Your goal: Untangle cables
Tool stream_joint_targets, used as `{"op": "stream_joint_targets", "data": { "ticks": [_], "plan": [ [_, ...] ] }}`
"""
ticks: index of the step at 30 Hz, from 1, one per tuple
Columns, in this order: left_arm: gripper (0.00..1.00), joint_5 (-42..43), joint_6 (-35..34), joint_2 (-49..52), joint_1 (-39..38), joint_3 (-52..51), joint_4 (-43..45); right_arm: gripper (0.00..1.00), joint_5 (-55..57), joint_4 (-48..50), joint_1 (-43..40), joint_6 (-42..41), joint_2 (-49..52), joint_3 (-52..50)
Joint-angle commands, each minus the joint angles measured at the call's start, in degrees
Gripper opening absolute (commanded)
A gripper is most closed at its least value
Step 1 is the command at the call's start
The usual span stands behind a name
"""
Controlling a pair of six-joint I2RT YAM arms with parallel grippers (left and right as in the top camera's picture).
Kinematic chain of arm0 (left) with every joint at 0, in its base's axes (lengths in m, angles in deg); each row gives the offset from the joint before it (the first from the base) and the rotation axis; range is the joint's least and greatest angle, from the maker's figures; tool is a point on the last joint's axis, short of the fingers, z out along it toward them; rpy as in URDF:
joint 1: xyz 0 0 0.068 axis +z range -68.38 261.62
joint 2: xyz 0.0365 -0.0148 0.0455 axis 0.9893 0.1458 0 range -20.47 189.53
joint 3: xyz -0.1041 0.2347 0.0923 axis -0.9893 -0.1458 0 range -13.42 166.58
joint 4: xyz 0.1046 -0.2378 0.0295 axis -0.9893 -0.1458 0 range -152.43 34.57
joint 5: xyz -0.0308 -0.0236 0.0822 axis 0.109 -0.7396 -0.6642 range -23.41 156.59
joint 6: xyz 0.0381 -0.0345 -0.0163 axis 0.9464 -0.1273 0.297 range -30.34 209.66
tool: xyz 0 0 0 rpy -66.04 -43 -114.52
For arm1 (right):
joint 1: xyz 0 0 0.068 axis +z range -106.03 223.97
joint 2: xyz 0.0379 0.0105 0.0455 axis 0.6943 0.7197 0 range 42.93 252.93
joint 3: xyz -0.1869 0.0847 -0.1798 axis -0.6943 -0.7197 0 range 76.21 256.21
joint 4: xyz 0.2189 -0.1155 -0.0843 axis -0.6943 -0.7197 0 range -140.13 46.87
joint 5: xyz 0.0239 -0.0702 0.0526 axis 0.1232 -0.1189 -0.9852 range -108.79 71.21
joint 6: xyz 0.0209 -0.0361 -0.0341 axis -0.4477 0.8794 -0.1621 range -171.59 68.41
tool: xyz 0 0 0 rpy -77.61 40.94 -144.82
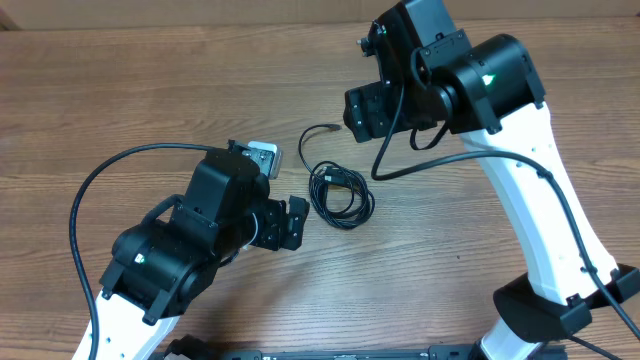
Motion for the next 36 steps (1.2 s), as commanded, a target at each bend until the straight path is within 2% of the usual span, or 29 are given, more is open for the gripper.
{"op": "stream_joint_targets", "data": {
  "ticks": [1, 7, 18, 27, 32, 36],
  "plan": [
    [0.94, 0.2, -0.9, 0.3, -0.1, 1.5, 0.2, 0.83, 1.5, 1.4, -1.4, -1.8, -1.1, -3.4],
    [0.95, -1.4, -0.5, 0.3, -0.1, 1.5, 0.9, 0.83, 1.1, 5.8, -1.7, -1.9, -1.1, -13.7],
    [0.98, -1.4, -0.3, 0.1, -0.1, 1.6, 2.4, 0.84, -1.1, 20.0, -1.7, -1.8, -1.0, -33.7],
    [0.99, -1.3, -0.3, 0.1, -0.1, 1.8, 3.1, 0.84, -9.1, 26.3, -1.7, 4.5, -1.0, -43.5],
    [0.99, -1.3, -0.3, 0.1, -0.1, 2.0, 3.1, 0.84, -14.7, 29.4, -1.7, 11.3, -1.0, -47.6],
    [1.00, -1.3, -0.3, 0.1, -0.1, 2.2, 3.1, 0.84, -14.8, 32.4, -1.7, 13.9, -1.0, -50.8]
  ]
}}
